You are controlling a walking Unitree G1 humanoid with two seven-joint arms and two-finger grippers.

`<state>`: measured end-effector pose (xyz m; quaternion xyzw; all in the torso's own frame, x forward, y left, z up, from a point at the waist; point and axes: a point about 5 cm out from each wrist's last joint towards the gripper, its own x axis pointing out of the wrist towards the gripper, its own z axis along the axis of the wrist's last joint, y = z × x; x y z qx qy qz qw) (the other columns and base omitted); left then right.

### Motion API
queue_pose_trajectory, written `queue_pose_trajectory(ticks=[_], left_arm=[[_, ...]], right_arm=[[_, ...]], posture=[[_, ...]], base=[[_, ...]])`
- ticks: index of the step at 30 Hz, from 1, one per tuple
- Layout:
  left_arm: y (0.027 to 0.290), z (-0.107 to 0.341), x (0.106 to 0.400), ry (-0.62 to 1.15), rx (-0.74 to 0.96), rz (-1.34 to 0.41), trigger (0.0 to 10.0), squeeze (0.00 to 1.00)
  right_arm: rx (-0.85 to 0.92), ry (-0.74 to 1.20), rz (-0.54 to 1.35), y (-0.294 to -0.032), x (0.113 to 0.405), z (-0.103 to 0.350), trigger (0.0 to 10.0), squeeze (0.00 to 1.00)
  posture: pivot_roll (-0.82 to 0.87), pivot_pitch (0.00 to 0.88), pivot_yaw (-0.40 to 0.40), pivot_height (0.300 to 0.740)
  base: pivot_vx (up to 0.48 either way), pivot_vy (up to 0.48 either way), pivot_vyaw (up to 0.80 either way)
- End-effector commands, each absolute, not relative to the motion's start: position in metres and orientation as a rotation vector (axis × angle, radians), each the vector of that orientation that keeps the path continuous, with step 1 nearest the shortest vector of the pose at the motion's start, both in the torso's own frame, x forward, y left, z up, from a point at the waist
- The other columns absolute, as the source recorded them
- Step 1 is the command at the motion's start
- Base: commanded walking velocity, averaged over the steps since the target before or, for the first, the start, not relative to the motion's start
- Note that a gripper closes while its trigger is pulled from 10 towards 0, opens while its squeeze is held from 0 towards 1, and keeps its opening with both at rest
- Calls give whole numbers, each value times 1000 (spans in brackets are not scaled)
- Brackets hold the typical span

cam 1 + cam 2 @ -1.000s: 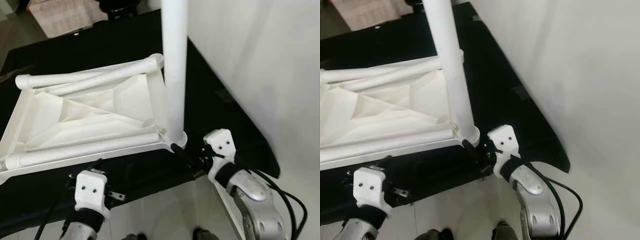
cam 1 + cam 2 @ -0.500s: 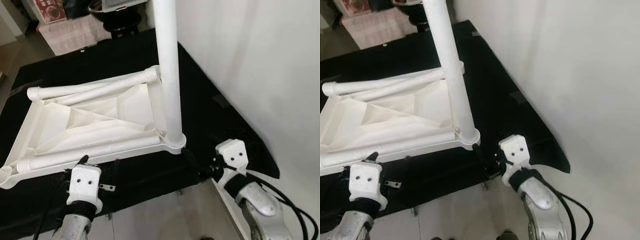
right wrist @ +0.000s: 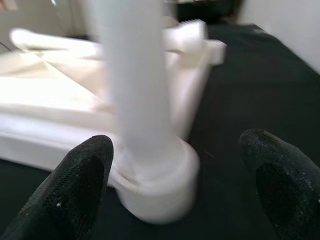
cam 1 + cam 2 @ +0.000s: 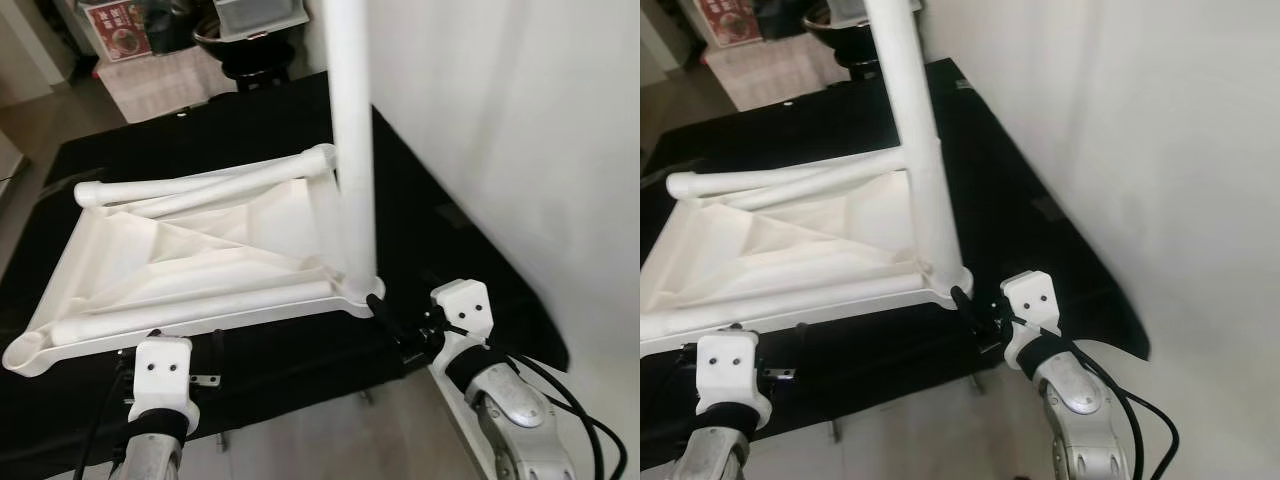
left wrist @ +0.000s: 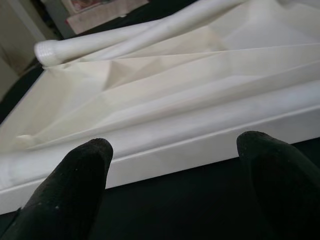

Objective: Building children table

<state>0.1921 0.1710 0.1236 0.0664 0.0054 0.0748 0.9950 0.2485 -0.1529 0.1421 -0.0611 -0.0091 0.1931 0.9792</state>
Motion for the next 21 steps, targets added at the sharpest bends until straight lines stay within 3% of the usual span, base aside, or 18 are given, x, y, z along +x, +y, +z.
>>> queue_pose_trajectory(ticks=[1,12,21], left_arm=[[178,118,191,45,164,175,10000,0],[173,117,193,44,157,154,10000,0],[173,118,194,43,158,141,10000,0]], right_arm=[[-94,-20,404,-146,250,140,10000,0],[-106,3,373,-158,245,138,10000,0],[-112,1,406,-154,245,138,10000,0]], posture=[[-54,115,96,740],[-78,123,88,740],[-78,126,92,740]], base=[[0,480,0],[0,480,0],[0,480,0]])
